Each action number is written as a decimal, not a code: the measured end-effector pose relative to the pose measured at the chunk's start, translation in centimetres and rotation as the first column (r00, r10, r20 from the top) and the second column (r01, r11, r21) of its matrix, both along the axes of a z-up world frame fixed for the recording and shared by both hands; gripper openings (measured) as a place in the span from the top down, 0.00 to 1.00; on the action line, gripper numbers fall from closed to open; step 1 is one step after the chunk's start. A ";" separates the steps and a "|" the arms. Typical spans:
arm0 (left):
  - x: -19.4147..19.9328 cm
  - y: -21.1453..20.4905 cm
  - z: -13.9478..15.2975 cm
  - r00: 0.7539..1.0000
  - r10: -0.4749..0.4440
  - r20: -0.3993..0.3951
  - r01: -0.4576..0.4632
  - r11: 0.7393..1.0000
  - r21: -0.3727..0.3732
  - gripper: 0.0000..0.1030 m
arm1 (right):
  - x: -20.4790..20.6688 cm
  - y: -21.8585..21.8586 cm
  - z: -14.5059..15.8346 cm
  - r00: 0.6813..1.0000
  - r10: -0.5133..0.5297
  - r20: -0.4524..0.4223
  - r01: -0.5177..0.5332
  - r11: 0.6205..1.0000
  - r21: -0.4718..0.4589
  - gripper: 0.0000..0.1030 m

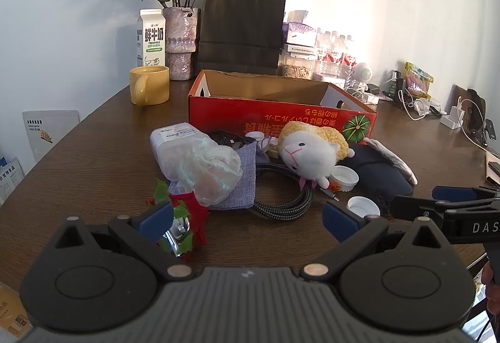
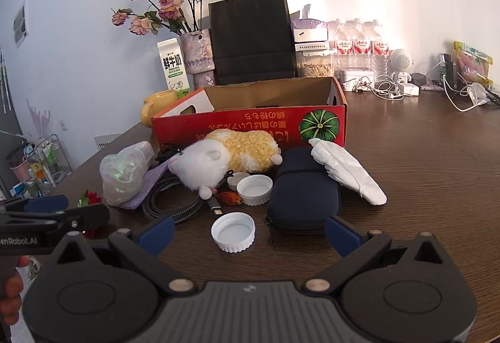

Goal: Organize objects
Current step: 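Move the left gripper toward the red-and-green artificial flower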

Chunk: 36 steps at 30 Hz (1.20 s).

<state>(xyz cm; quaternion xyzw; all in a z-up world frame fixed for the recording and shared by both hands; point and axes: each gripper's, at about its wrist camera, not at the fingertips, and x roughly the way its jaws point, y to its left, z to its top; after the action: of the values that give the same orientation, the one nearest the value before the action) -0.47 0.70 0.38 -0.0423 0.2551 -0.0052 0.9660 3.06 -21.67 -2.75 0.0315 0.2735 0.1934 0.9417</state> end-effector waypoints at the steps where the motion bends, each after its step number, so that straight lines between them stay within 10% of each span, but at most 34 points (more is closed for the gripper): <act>1: 0.0 0.0 0.0 1.000 0.001 0.000 -0.001 1.000 0.000 0.00 | 0.0 0.0 0.0 1.000 0.000 0.000 0.000 1.000 0.000 0.00; 36: 0.0 0.3 0.0 1.000 0.002 0.002 -0.002 1.000 -0.004 0.00 | -0.1 0.1 0.0 1.000 0.001 -0.001 -0.001 1.000 0.000 0.00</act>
<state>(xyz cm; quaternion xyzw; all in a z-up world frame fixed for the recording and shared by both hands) -0.47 1.00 0.43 -0.0444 0.2542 -0.0045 0.9661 2.99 -21.61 -2.72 0.0316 0.2738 0.1936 0.9416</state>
